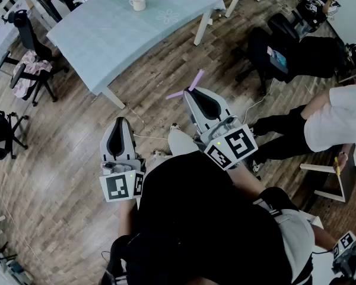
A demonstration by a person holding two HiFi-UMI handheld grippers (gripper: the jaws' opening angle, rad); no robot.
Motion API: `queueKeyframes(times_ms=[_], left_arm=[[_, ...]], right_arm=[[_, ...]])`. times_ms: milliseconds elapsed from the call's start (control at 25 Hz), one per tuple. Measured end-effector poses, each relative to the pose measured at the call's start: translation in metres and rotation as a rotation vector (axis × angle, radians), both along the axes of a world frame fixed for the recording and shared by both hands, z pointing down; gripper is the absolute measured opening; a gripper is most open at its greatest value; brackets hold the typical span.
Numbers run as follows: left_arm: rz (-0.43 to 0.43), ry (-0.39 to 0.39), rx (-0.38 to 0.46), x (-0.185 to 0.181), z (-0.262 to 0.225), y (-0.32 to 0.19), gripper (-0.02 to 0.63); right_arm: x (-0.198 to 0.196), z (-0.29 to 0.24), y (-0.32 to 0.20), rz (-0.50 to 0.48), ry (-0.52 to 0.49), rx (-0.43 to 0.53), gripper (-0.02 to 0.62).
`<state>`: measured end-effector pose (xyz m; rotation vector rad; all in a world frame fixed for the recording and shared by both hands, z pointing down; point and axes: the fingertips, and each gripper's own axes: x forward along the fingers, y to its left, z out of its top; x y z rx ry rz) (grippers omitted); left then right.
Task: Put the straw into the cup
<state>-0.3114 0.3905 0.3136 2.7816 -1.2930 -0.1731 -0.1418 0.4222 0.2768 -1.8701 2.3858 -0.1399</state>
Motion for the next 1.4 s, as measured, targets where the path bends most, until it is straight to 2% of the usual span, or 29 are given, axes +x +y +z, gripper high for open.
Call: queueKeyframes(times_ms=[640,1120,1400], left_arm=[[-0.037,0.007,-0.01,-0.014,0.009,-0.003,0.028],[-0.007,-0.017,-0.016,0.007,0.011,-0.026,0.028],[-0.023,-0.025,-0.009,0.04,0.013,-0.05,0.028]], right_arm=[[-0.023,0.007,-0.011,-0.054,0.017,-0.003,0.035],[-0.003,0.011,-0.032,-0.037,-0.018,-0.004,0.037],[0.028,0.02,-0.06,-0.06,-0.045,-0.011,0.037]])
